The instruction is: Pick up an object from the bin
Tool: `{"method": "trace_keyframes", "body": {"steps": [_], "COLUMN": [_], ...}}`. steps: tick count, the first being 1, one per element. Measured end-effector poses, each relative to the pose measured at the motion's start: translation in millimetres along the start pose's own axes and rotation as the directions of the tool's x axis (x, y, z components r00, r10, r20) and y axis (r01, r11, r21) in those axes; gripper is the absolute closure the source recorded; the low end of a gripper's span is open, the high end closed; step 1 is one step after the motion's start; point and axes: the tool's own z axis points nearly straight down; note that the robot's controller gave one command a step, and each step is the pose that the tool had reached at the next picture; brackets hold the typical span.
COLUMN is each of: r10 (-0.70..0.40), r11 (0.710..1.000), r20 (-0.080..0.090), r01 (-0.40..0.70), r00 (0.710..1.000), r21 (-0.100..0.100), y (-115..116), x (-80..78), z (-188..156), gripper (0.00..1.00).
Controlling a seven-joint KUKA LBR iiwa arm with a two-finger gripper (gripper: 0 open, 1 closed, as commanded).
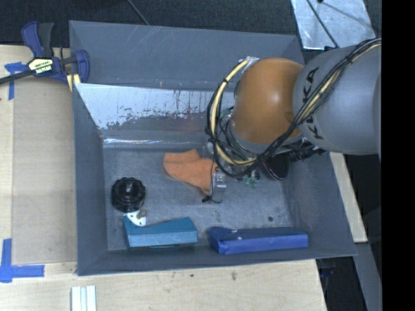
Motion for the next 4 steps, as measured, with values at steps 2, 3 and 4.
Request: {"method": "trace_keyframes", "body": {"steps": [2,3,4], "r10": [0.089,0.116,0.090], "r11": [0.996,0.993,0.996], "r20": [-0.004,-0.002,0.002], "r01": [-0.089,-0.116,-0.090], "r00": [0.996,0.993,0.996], "r21": [0.002,0.001,0.002], "y": [-0.5,-2.3,-1.4], "x": [-22.2,-22.3,-24.0], "z": [80.4,79.7,79.2], "gripper": [0.00,0.00,1.00]}}
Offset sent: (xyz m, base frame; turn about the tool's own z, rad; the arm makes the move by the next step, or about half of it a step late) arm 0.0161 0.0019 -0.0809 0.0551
